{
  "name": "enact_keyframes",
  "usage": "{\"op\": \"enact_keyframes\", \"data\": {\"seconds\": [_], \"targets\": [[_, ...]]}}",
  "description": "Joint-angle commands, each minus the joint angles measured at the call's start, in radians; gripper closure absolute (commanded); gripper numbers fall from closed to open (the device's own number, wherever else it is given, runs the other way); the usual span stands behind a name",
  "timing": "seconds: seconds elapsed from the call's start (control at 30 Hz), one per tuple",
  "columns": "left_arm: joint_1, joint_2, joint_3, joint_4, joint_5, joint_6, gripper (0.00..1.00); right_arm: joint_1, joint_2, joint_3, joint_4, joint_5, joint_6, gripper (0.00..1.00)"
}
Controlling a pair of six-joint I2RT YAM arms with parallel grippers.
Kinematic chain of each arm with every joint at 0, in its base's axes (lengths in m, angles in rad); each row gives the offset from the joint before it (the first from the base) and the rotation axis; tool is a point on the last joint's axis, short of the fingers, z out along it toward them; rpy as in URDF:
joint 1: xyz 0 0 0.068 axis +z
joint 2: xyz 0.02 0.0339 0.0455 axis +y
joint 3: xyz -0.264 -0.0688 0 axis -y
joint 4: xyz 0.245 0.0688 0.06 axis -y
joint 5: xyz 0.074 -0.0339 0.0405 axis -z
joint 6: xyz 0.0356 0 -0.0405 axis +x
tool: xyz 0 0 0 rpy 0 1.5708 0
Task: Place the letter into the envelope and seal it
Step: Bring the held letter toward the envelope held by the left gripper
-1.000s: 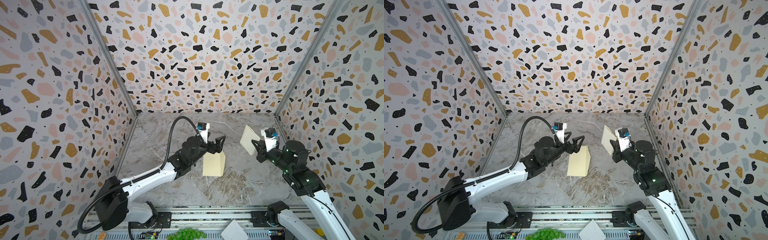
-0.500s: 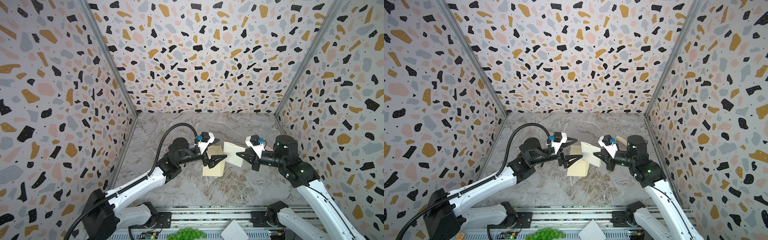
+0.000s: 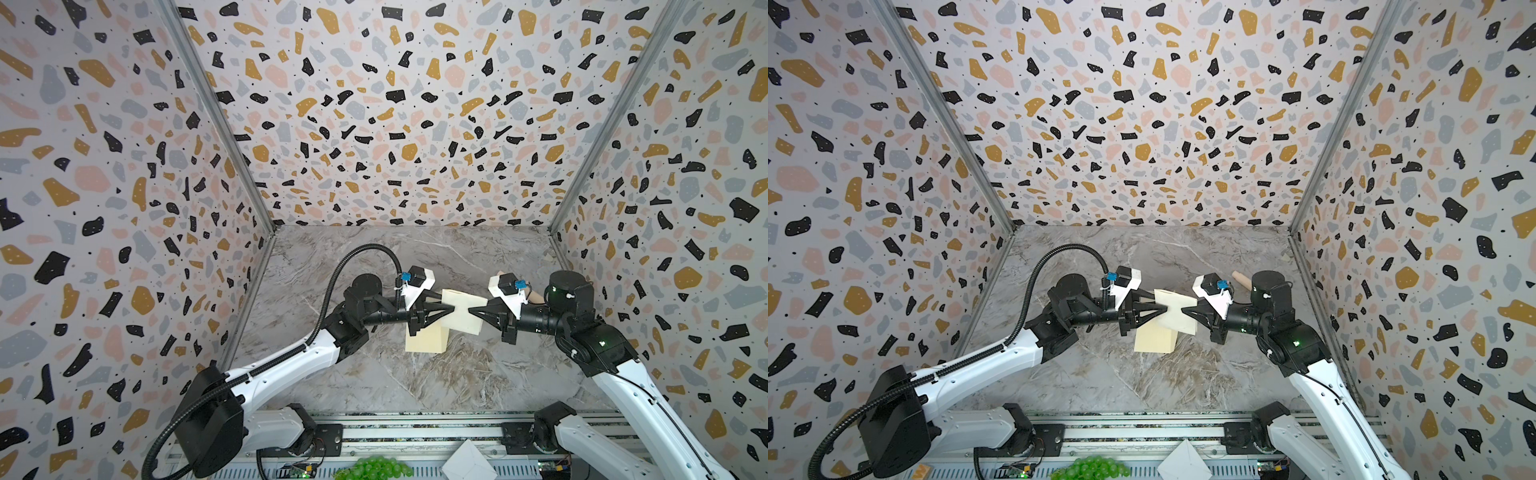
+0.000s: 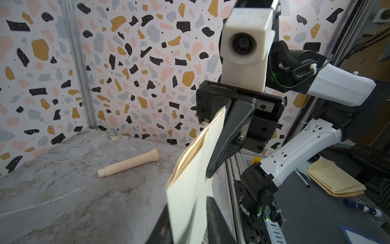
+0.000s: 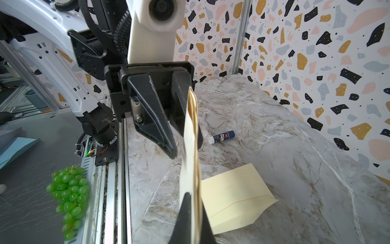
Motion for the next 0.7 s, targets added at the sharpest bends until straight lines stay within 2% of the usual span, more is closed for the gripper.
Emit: {"op": "enact_keyframes", "data": {"seconds": [0.0,0.07,0.1,0.23,0.27,0.3,0.43,0.53,0.67], "targets": [[0.006,0.0,-0.013,0.147,0.005,-0.078,0.93,0.006,-0.015,-0.012,0.06,0.023,0.044,1.0],[0.006,0.0,-0.022,0.173,-0.016,-0.111,1.0,0.005,-0.021,-0.02,0.086,0.056,0.068,0.97],[0.006,-0.001,-0.029,0.192,-0.028,-0.135,1.0,0.005,-0.026,-0.025,0.103,0.069,0.08,0.92],[0.006,-0.008,-0.059,0.288,-0.083,-0.261,1.0,0.004,-0.074,-0.087,0.246,0.139,0.207,0.62],[0.005,-0.006,-0.065,0.319,-0.091,-0.298,1.0,0.004,-0.092,-0.114,0.297,0.144,0.255,0.51],[0.005,-0.004,-0.071,0.359,-0.091,-0.342,1.0,0.004,-0.11,-0.14,0.354,0.143,0.308,0.44],[0.005,0.006,-0.1,0.509,-0.107,-0.507,1.0,0.004,-0.147,-0.254,0.593,0.083,0.541,0.28],[0.006,0.005,-0.118,0.579,-0.125,-0.576,1.0,0.004,-0.139,-0.29,0.686,0.069,0.661,0.24],[0.005,0.007,-0.127,0.592,-0.14,-0.605,1.0,0.004,-0.126,-0.326,0.819,0.035,0.784,0.27]]}}
